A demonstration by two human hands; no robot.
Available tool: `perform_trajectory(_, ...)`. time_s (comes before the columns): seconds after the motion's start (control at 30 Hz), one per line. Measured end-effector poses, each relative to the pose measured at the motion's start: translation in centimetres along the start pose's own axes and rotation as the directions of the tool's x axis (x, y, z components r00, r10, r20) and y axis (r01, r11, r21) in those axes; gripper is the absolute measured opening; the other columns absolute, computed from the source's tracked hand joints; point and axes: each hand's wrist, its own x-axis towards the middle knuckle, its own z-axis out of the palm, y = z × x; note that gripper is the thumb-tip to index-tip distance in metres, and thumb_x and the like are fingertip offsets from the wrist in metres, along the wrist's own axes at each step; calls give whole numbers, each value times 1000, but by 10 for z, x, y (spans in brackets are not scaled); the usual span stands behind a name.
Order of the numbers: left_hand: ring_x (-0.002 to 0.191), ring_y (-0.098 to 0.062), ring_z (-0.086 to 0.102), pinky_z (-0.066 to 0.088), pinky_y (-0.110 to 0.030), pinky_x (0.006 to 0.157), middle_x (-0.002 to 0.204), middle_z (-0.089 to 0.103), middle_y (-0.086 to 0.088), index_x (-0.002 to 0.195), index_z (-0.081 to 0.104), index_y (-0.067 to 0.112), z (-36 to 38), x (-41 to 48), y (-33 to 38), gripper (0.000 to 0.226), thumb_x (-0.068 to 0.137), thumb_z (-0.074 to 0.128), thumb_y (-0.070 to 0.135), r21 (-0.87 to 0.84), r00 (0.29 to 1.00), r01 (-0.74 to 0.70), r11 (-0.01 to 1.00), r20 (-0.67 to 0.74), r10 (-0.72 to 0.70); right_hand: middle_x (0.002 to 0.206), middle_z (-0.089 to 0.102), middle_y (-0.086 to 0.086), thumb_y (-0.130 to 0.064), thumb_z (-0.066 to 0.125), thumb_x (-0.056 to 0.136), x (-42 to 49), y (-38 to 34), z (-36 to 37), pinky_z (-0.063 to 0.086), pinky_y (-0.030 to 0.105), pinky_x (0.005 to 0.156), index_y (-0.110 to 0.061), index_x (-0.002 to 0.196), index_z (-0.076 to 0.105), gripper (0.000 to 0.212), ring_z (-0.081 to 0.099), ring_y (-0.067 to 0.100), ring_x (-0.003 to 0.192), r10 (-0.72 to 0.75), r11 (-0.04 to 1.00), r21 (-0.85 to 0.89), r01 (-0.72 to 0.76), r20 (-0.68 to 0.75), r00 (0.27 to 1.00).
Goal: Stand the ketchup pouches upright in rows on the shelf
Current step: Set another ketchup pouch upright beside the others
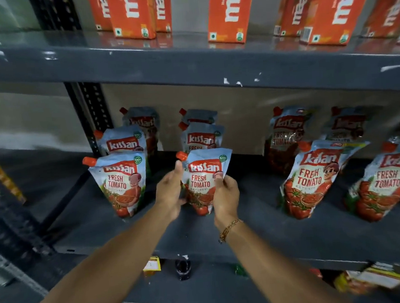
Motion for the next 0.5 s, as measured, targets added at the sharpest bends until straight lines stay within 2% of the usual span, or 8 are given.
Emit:
perform_trajectory(0.07,105,-17,56,45,-45,94,112,63,3,113,61,23,-6,1,-3,46,86,46,58,14,1000,-6,1000,-3,6,132,51,8,-30,60,83,-12,1,0,44,49,102,-16,119,51,40,49,24,121,-35,992,-127,18,-137,990)
perform_trajectory(0.13,105,-18,55,47,-40,91,111,59,1,118,60,18,-18,2,-6,54,88,42,60,-25,994,-6,1000,-111,3,125,48,7,-22,63,80,-31,4,6,35,51,106,-21,107,51,29,42,25,122,-153,972,-206,110,-203,967)
perform_trajectory(0.2,94,-22,56,49,-34,77,99,60,-2,105,62,14,-32,-1,-12,51,88,43,59,-69,951,-70,995,-307,45,99,58,4,-15,58,81,-50,8,14,46,43,93,-33,82,48,21,55,18,98,-318,935,-187,302,-59,946)
perform_trajectory(0.27,89,-24,54,47,-35,80,91,59,-3,90,59,14,-58,-5,-13,43,87,49,56,-20,843,-156,988,-525,123,78,57,-3,-7,55,84,-65,16,33,48,22,75,-33,72,49,29,53,5,74,-366,911,-139,388,160,917)
perform_trajectory(0.3,89,-25,55,46,-36,83,89,58,-4,86,54,13,-71,-6,-11,39,86,52,52,-3,780,-203,979,-605,159,78,57,-4,-5,54,86,-68,18,44,45,13,71,-33,75,51,30,52,4,72,-360,906,-143,398,235,903)
perform_trajectory(0.37,96,-28,58,47,-36,87,99,60,-10,96,51,9,-95,-1,-6,40,85,58,46,18,692,-265,964,-693,203,95,59,-1,-10,52,90,-70,18,67,43,8,76,-23,95,56,14,54,4,84,-244,941,-142,308,347,906)
perform_trajectory(0.4,107,-29,58,47,-36,93,115,59,-14,112,50,6,-108,3,-1,51,84,59,47,27,698,-250,968,-687,200,109,59,1,-15,50,93,-70,18,78,42,10,84,-18,111,54,19,54,6,95,-146,969,-127,214,405,903)
perform_trajectory(0.5,128,-25,50,40,-41,108,144,46,-7,143,33,15,-135,20,10,84,77,60,60,20,851,-176,984,-500,162,143,42,4,-31,38,97,-68,16,98,31,30,107,-14,137,36,44,41,17,128,84,996,-57,-64,469,879)
